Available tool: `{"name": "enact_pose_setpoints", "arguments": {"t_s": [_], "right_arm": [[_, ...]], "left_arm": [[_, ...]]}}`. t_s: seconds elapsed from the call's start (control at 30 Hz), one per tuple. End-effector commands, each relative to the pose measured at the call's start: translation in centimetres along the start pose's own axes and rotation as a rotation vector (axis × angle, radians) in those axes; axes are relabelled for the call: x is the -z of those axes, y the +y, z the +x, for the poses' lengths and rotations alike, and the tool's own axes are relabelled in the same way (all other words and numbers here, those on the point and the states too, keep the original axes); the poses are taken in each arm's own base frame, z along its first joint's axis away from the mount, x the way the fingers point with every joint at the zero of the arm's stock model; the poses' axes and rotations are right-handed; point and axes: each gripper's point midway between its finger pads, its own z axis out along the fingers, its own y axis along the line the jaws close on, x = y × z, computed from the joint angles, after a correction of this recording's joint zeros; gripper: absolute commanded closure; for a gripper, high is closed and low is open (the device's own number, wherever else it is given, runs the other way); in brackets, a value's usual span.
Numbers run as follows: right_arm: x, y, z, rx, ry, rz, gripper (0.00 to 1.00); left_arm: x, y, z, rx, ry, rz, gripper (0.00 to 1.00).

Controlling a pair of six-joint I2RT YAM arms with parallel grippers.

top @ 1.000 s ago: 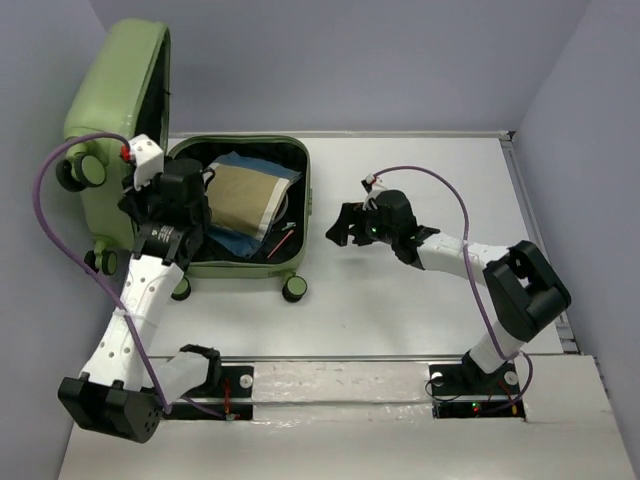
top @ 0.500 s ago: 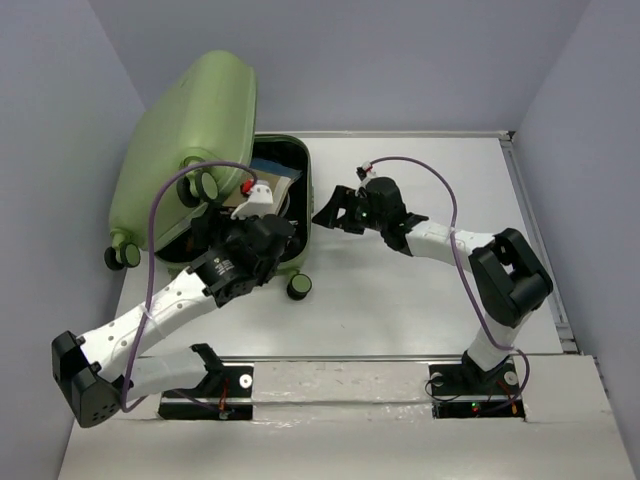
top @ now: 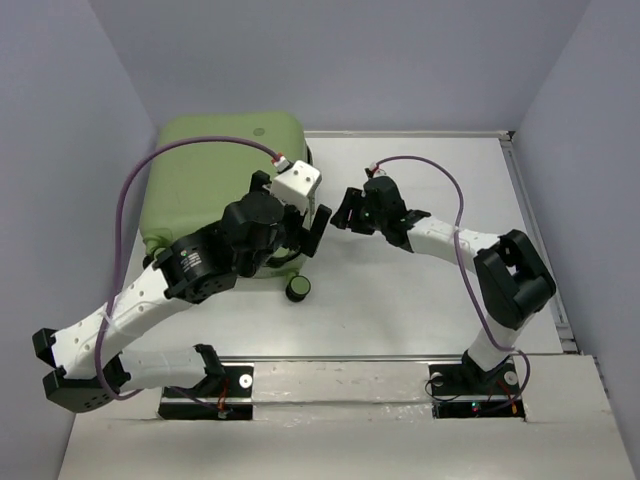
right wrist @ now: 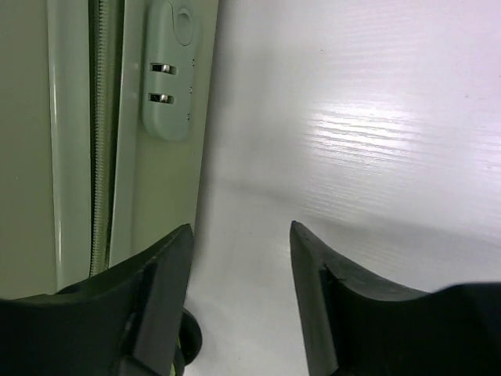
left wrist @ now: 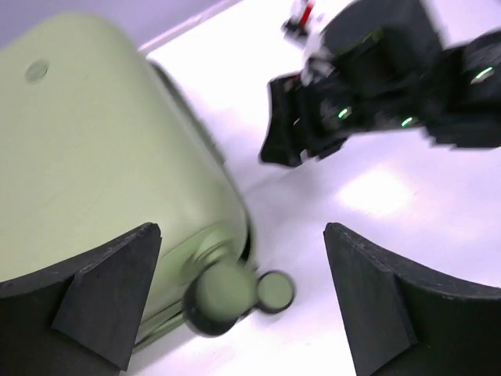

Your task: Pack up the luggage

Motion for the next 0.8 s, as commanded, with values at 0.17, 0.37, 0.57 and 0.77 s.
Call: {"name": "enact_pose_setpoints", "arguments": {"t_s": [0.17,0.37,0.57,0.77], "right_arm": [[4.4,-1.8,-3.2,0.034,-0.134,0.049,0.93],[6.8,-0.1,-2.9,0.120,-0.134,-0.059,0.93],[8.0,1.4,-2.5,0.157,-0.111,-0.138,0.93],[8.6,2.7,-2.3,0.203,-0.098,-0.195,0.93]], "left_arm": [[-3.5,11.5,-7.7,0.400,-0.205,-0.220,0.34],[-4.7,26.2,-3.7,0.715,-0.263,-0.498,0.85],[-4.3,38.4,1.1,0.822,-0.203,-0.788,0.88],[-5.5,45.4,9.5,0.723,0.071,-1.112,0.93]]}}
